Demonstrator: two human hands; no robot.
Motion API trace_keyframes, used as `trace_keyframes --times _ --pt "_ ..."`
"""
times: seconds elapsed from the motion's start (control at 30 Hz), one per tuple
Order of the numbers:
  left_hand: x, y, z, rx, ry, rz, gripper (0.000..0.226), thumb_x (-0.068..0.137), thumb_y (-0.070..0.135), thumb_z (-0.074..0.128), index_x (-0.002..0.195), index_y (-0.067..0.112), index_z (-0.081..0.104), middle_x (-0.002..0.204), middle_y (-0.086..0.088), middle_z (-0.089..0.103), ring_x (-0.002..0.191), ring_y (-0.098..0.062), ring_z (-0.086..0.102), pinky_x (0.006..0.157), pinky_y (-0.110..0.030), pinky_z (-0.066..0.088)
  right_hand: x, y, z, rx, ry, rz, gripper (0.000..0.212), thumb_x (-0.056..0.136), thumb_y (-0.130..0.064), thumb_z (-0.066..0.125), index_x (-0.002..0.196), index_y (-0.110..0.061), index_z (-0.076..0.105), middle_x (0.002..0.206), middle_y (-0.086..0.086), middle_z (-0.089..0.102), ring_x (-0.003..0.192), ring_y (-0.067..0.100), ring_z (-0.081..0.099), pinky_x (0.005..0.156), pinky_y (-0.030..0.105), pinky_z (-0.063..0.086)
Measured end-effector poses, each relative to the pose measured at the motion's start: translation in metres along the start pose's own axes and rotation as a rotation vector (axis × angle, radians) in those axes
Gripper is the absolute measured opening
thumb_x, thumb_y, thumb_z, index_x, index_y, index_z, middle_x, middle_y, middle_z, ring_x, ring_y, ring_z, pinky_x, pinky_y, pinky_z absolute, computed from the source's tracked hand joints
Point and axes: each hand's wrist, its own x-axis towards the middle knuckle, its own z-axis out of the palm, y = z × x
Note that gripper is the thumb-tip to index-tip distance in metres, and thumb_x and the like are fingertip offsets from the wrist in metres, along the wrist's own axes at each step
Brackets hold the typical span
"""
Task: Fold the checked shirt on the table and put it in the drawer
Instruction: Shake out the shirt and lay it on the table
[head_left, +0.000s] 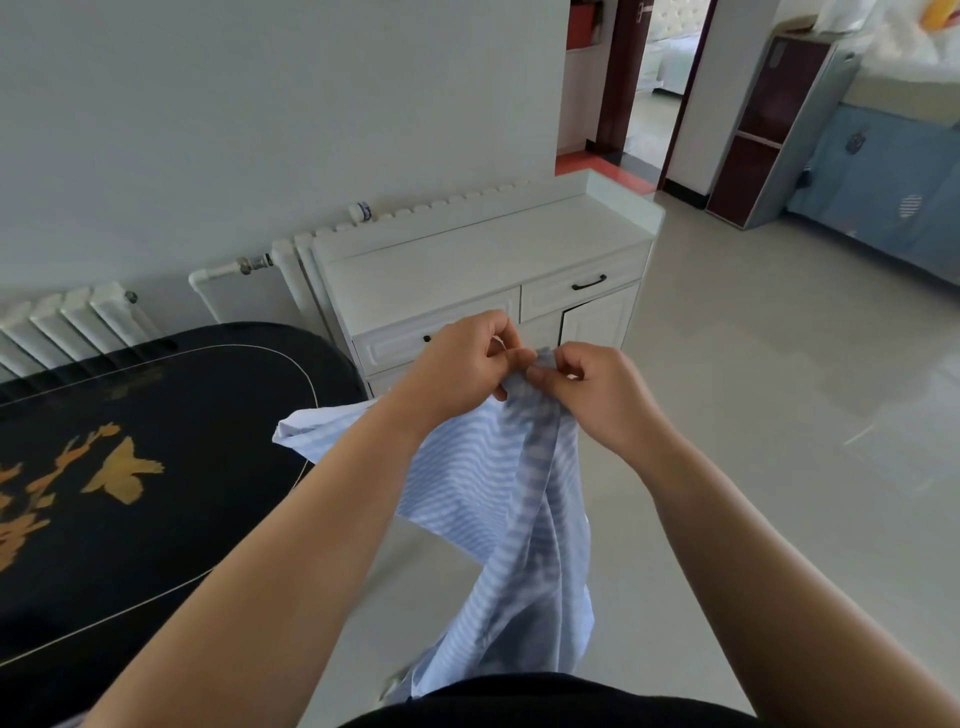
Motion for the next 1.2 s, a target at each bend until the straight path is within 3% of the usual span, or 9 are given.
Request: trace_keyframes --times 0.23,0.33,0.5,0.63,0.77,0.83,0.93,1.07,1.2 --pt "-0.006 0.000 0.001 0.009 -0.044 0.063 0.009 0.092 0.016 0.057 0.083 0.015 0.059 0.060 0.003 0.064 0.055 -0.009 0.064 0.064 -0.023 0.048 -0.016 0.010 0.005 -0.067 0.078 -0.076 0.042 0.091 -0.028 0.062 0.060 -0.012 0.038 0.056 -0.001 0.037 0.051 0.010 0.030 0.050 0.026 0.028" --pt "-0.009 -0.002 0.003 0.012 -0.047 0.083 0.013 0.092 0.012 0.055 0.081 0.019 0.058 0.063 -0.003 0.066 0.055 -0.008 0.063 0.062 -0.019 0.047 -0.023 0.012 0.014 0.069 0.140 -0.030 0.043 0.091 -0.025 0.064 0.059 -0.009 0.040 0.053 -0.003 0.036 0.050 0.008 0.031 0.049 0.025 0.028" --pt "-0.012 -0.008 0.005 0.010 -0.054 0.087 0.012 0.093 0.016 0.056 0.081 0.017 0.056 0.064 -0.003 0.066 0.057 -0.008 0.063 0.058 -0.017 0.047 -0.031 0.007 0.024 0.523 0.055 0.179 0.024 0.091 -0.021 0.063 0.088 0.002 0.068 0.080 0.017 0.071 0.073 0.025 0.068 0.070 0.035 0.057" --pt "-0.017 -0.017 0.012 -0.005 -0.026 0.075 0.011 0.094 0.018 0.055 0.083 0.018 0.055 0.067 -0.004 0.067 0.062 -0.012 0.065 0.064 -0.024 0.049 -0.029 0.011 0.029 0.268 0.118 0.116 0.039 0.090 -0.023 0.065 0.063 0.001 0.050 0.055 -0.002 0.044 0.053 0.010 0.039 0.053 0.024 0.034" --pt "-0.019 -0.031 0.024 -0.254 0.160 0.034 0.003 0.094 0.018 0.055 0.096 0.019 0.053 0.087 -0.001 0.066 0.077 -0.016 0.068 0.077 -0.036 0.055 -0.021 0.005 0.029 0.125 0.269 0.011 0.040 0.090 -0.014 0.064 0.056 -0.023 0.045 0.047 -0.015 0.045 0.047 0.003 0.038 0.047 0.013 0.027" --pt "-0.029 -0.043 0.030 -0.265 0.391 0.003 0.020 0.092 0.021 0.060 0.109 0.023 0.050 0.111 0.005 0.055 0.088 -0.009 0.063 0.079 -0.024 0.052 -0.013 -0.001 0.024 0.104 0.313 -0.043 0.030 0.089 -0.015 0.064 0.061 -0.017 0.055 0.051 -0.012 0.050 0.049 0.003 0.040 0.050 0.017 0.031" --pt "-0.056 -0.078 0.034 -0.055 0.754 0.029 0.024 0.088 0.024 0.062 0.109 0.021 0.050 0.113 0.005 0.045 0.097 -0.011 0.053 0.086 -0.023 0.044 0.001 -0.013 0.015 0.064 0.346 -0.094 0.028 0.089 -0.021 0.065 0.072 0.001 0.061 0.059 0.013 0.054 0.054 0.005 0.039 0.053 0.028 0.034" --pt "-0.080 -0.136 0.040 0.213 0.787 -0.116 0.046 0.083 0.030 0.069 0.120 0.010 0.050 0.121 -0.011 0.048 0.112 -0.028 0.043 0.102 -0.030 0.027 0.015 -0.031 0.006 0.061 0.351 -0.140 0.035 0.090 -0.022 0.064 0.078 0.010 0.060 0.072 0.030 0.057 0.057 0.015 0.040 0.055 0.026 0.032" --pt "-0.083 -0.142 0.037 0.340 0.748 -0.109 0.060 0.081 0.044 0.065 0.128 0.013 0.047 0.126 -0.012 0.047 0.115 -0.029 0.042 0.100 -0.039 0.032 0.020 -0.044 0.010 0.092 0.349 -0.153 0.030 0.090 -0.020 0.063 0.077 0.007 0.064 0.074 0.026 0.063 0.058 0.012 0.045 0.054 0.024 0.034"
